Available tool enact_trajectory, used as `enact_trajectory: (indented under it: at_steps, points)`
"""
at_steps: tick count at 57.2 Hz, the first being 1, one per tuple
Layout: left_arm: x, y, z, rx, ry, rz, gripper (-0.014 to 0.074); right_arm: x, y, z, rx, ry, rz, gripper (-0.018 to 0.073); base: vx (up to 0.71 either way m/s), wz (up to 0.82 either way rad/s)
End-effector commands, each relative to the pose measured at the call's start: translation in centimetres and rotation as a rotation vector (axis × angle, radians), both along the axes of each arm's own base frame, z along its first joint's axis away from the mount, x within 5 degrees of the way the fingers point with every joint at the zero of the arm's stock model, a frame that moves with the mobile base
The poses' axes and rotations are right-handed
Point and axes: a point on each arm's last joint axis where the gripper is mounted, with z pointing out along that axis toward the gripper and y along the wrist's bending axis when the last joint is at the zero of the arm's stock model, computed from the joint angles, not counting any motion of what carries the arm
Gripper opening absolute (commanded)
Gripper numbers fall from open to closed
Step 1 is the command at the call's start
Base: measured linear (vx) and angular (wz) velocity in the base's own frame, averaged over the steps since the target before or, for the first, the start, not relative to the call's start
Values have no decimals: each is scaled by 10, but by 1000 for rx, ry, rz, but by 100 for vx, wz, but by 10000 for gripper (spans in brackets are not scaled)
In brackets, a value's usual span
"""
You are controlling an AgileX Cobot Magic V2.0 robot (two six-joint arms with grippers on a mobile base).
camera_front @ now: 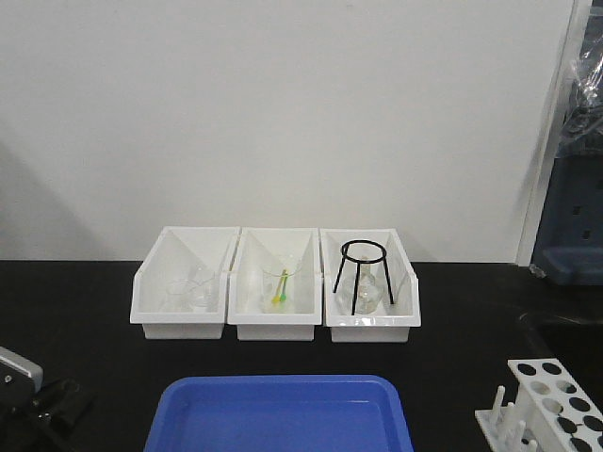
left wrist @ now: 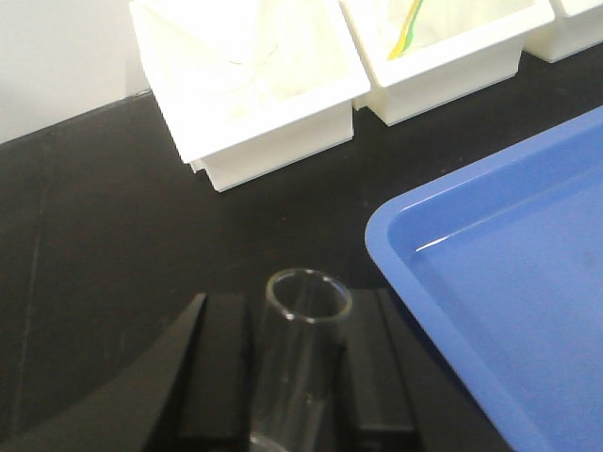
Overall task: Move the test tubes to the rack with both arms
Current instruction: 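Close the left gripper on the test tube and lift it out, then carry the tube toward the right gripper as it approaches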
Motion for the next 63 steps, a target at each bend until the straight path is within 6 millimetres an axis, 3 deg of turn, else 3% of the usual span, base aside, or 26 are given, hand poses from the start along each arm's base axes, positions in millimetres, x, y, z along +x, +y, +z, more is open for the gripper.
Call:
enact_trajectory:
  at_steps: [1, 10, 12, 30, 43, 53, 63]
  points:
    - [6, -4, 21, -47, -115, -6, 211, 3, 0, 19, -8, -119, 3, 470, 0, 0]
    - [4, -3, 24, -78, -116, 5, 88, 3, 0, 19, -8, -120, 3, 470, 0, 0]
    - [0, -2, 35, -72, -140, 10, 39, 3, 0, 19, -8, -120, 3, 470, 0, 0]
    - [-19, 5, 82, -162, -301, 88, 33, 3, 0, 17, -9, -100, 2, 470, 0, 0]
    - [-17, 3, 144, -352, -448, 76, 33, 4, 0, 22, -2, -154, 5, 470, 0, 0]
    - [-6, -18, 183, -435, -475, -94, 33, 5, 0, 15, -27, -74, 5, 470, 0, 0]
    - [9, -53, 194, -582, -393, -287, 33, 26, 1, 15, -73, 135, 13, 470, 0, 0]
